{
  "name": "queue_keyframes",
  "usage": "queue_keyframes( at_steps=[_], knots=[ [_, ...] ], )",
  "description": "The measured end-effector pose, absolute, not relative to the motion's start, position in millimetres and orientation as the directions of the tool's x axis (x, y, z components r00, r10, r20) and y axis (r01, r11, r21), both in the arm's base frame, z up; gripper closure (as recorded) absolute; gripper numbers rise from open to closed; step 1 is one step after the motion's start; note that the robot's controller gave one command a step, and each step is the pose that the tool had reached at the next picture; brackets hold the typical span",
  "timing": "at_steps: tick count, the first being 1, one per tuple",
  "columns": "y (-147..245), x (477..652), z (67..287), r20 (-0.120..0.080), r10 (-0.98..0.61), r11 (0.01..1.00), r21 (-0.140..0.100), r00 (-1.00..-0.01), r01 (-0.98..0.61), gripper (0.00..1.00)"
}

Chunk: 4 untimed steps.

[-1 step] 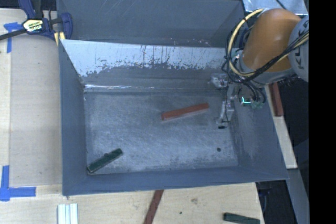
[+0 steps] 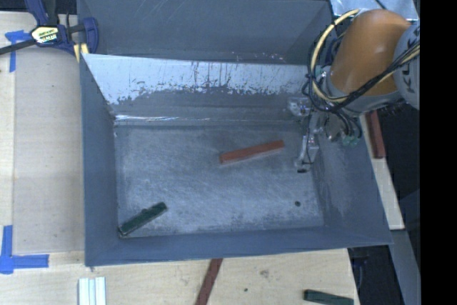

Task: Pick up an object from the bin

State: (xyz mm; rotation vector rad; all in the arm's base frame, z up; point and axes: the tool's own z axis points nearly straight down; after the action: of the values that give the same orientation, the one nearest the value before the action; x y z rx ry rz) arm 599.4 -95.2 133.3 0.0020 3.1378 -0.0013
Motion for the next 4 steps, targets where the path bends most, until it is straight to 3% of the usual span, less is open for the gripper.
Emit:
queue_keyframes(
  at_steps=[1,2,3,4],
  knots=[
    [-75,609.9,120,-0.006,-0.078,0.997,-0.004,-0.997,-0.078,0.00],
    [-36,585.3,72,-0.007,-0.198,0.980,-0.001,-0.980,-0.198,1.00],
    [-36,585.3,72,-0.007,-0.198,0.980,-0.001,-0.980,-0.198,1.00],
    [-27,574.6,225,-0.008,-0.256,0.967,-0.002,-0.967,-0.256,1.00]
  ],
)
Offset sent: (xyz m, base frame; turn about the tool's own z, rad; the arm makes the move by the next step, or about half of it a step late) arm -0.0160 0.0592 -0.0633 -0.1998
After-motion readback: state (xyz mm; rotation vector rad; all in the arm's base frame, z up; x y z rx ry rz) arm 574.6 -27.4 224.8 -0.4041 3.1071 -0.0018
